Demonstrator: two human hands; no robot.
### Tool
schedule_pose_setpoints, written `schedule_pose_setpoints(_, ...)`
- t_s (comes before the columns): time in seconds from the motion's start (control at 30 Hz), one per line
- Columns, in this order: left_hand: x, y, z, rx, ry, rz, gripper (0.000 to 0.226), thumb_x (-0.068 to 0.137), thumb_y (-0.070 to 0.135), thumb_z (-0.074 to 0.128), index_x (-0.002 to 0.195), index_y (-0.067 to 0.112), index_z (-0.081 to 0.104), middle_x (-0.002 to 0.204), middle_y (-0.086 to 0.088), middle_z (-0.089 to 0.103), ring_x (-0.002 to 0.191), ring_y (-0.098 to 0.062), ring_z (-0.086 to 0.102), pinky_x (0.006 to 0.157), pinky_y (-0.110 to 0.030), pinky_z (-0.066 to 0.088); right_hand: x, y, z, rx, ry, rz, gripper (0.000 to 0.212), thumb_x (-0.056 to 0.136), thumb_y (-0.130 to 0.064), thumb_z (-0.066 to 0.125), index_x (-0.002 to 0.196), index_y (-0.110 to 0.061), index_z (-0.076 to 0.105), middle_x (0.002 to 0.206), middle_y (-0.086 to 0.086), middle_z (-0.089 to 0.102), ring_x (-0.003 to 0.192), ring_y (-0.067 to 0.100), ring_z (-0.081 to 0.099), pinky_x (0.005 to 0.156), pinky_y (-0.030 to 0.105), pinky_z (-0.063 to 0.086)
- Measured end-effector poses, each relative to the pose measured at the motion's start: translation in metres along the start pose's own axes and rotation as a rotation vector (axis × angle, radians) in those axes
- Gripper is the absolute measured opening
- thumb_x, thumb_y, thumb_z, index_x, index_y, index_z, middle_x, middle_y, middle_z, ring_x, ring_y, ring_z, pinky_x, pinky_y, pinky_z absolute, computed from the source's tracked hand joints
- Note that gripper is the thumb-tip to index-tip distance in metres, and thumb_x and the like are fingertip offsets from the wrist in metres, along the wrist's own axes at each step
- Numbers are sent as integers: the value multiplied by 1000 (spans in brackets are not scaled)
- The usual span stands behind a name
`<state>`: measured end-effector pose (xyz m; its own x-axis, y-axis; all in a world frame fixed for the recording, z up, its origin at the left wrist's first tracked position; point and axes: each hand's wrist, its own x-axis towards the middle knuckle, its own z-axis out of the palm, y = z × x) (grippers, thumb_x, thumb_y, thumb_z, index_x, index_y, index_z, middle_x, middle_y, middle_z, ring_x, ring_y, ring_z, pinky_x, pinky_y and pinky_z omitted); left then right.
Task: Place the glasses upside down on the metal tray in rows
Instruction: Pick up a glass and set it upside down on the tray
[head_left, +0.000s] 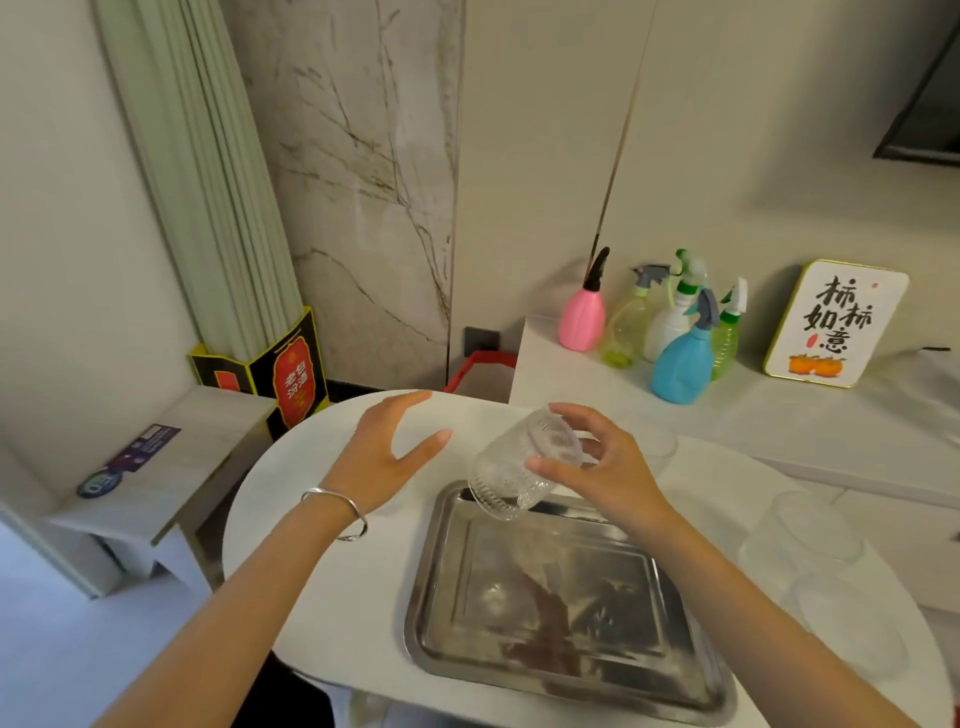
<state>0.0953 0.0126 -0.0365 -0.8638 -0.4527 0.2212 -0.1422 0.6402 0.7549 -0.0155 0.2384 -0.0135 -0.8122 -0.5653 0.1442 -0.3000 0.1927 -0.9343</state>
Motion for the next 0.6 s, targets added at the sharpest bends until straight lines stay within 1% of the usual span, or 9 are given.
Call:
schedule_pose_setpoints(0.03, -2, -11, 1, 60, 5, -5, 62, 76, 56, 55, 130, 31, 39, 138, 2, 44, 124, -14, 38, 101, -33, 32, 0, 4, 6, -39, -18, -1, 60, 60, -30, 87, 114, -33, 61, 116, -13, 63, 104, 7, 62, 82, 22, 52)
schedule_pose_setpoints(0.1, -4, -29, 3, 156, 3, -12, 62, 77, 51, 60, 130, 28, 39, 140, -1, 44, 128, -19, 36, 105, -36, 32, 2, 12, 19, -133, -54, -11, 63, 58, -36, 88, 115, -33, 61, 119, -11, 62, 106, 8, 60, 87, 21, 48)
schedule_pose_setpoints(0.17, -5, -42, 4, 238, 2, -2, 65, 76, 52, 61, 131, 26, 39, 141, -1, 42, 132, -21, 33, 108, -39, 29, 3, 20, 31, -205, -77, -28, 64, 56, -41, 87, 114, -35, 60, 121, -13, 60, 108, 7, 57, 88, 17, 43)
schedule_pose_setpoints(0.27, -3, -50, 3, 315, 5, -9, 70, 74, 54, 62, 134, 26, 36, 146, -1, 37, 138, -23, 24, 114, -43, 22, 4, 28, 43, -275, -98, -34, 63, 56, -45, 85, 112, -39, 57, 117, -18, 56, 107, 4, 54, 90, 19, 41)
schedule_pose_setpoints(0.43, -1, -53, 1, 229, 4, -67, 78, 72, 46, 69, 136, 22, 32, 146, -4, 35, 135, -23, 28, 108, -42, 31, 4, 38, 51, -329, -120, -21, 69, 55, -49, 84, 117, -36, 56, 118, -15, 56, 108, 6, 53, 92, 23, 42)
schedule_pose_setpoints(0.6, 5, -53, -2, 192, -18, -123, 80, 71, 42, 71, 137, 22, 29, 146, -5, 34, 132, -26, 31, 107, -43, 33, 4, 40, 53, -366, -144, -18, 71, 58, -49, 83, 120, -35, 53, 118, -17, 52, 108, 6, 51, 93, 24, 43)
